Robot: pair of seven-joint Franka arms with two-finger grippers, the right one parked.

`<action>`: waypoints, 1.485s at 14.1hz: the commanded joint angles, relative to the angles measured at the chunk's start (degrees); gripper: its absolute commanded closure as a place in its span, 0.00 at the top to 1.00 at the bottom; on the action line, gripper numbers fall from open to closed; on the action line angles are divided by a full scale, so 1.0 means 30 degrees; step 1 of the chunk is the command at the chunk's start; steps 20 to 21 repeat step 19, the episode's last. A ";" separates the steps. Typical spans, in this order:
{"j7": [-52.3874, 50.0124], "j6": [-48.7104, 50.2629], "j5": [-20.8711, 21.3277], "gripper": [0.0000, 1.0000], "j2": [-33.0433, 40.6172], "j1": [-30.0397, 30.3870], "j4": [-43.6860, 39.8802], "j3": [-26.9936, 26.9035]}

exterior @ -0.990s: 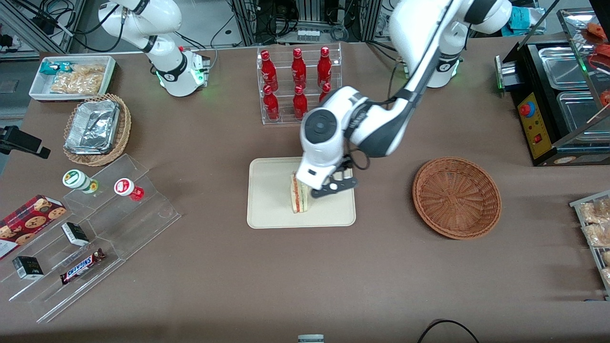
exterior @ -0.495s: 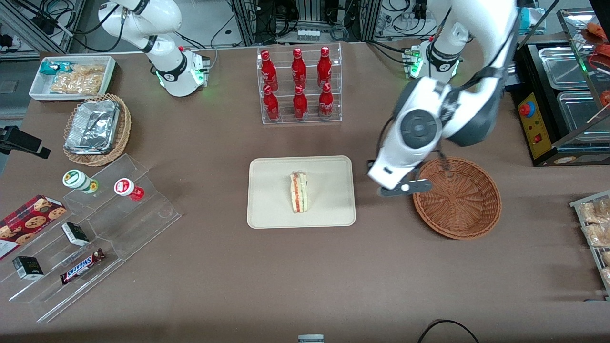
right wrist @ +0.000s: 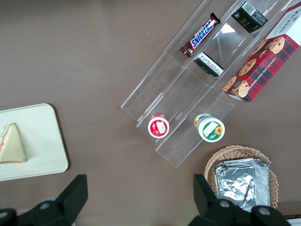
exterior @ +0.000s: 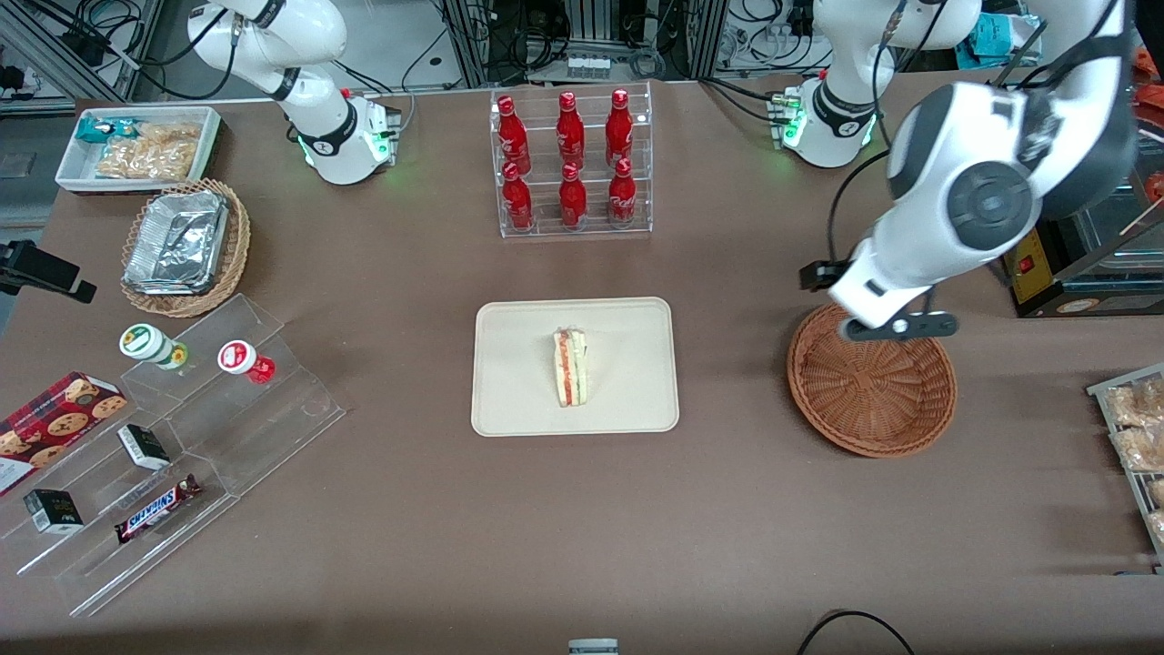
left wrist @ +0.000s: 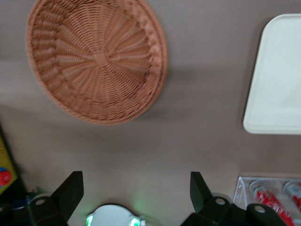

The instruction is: Place sandwich from basket to tray

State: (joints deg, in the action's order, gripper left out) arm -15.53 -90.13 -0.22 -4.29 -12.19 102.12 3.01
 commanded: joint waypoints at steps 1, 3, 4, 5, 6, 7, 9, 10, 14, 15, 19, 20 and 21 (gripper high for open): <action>0.2064 0.0920 -0.0309 1.00 0.1369 0.1656 0.0357 0.0402; 0.3064 0.1332 -0.0280 1.00 0.1664 0.2449 -0.0343 0.0433; 0.3358 0.1420 -0.0280 1.00 0.1694 0.3004 -0.0754 0.0607; 0.3448 0.1508 -0.0222 1.00 0.1781 0.3560 -0.1135 0.0957; 0.3449 0.1509 -0.0105 1.00 0.1811 0.4146 -0.1574 0.1395; 0.3449 0.1538 -0.0046 1.00 0.1840 0.4442 -0.1984 0.1487; 0.3478 0.1509 -0.0045 1.00 0.1840 0.4941 -0.2804 0.1459; 0.3478 0.1364 0.0013 1.00 0.1782 0.4972 -0.3069 0.1371; 0.3449 0.0865 0.0482 1.00 0.1432 0.4885 -0.3803 0.0670; 0.3420 0.0836 0.0366 1.00 0.1343 0.4797 -0.3892 0.0406; 0.3391 0.0864 0.0248 1.00 0.1313 0.4504 -0.4010 -0.0065; 0.3391 0.0864 0.0248 1.00 0.1313 0.4504 -0.4010 -0.0065; 0.3391 0.0864 0.0248 1.00 0.1313 0.4504 -0.4010 -0.0065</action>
